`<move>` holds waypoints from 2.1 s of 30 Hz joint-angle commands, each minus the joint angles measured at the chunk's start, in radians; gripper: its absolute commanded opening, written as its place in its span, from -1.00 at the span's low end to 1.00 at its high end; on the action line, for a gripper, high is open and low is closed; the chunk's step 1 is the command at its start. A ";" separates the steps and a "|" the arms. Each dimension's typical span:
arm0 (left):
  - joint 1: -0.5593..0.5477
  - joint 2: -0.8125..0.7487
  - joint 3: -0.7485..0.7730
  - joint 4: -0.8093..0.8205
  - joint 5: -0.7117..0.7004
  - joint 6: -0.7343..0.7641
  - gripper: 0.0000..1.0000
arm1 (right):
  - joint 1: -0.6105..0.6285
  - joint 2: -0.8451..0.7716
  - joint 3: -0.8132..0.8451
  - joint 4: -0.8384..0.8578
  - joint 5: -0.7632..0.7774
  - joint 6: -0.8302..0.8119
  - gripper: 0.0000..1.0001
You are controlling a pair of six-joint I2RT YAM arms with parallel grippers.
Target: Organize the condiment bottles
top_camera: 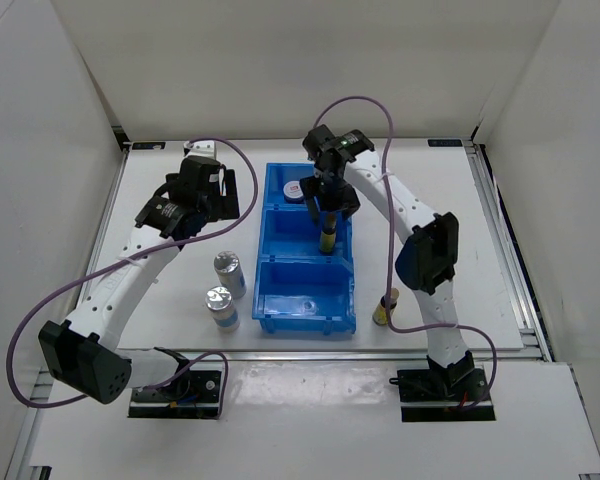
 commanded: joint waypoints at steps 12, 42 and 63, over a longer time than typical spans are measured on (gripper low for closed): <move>0.000 -0.018 -0.010 0.007 0.001 -0.010 1.00 | -0.077 -0.445 -0.297 -0.285 -0.086 0.101 0.63; 0.000 -0.038 -0.056 0.007 0.001 -0.028 1.00 | -0.164 -0.740 -0.986 -0.281 -0.212 0.167 0.45; 0.000 -0.057 -0.065 0.016 -0.018 -0.037 1.00 | -0.174 -0.755 -0.876 -0.285 -0.158 0.147 -0.98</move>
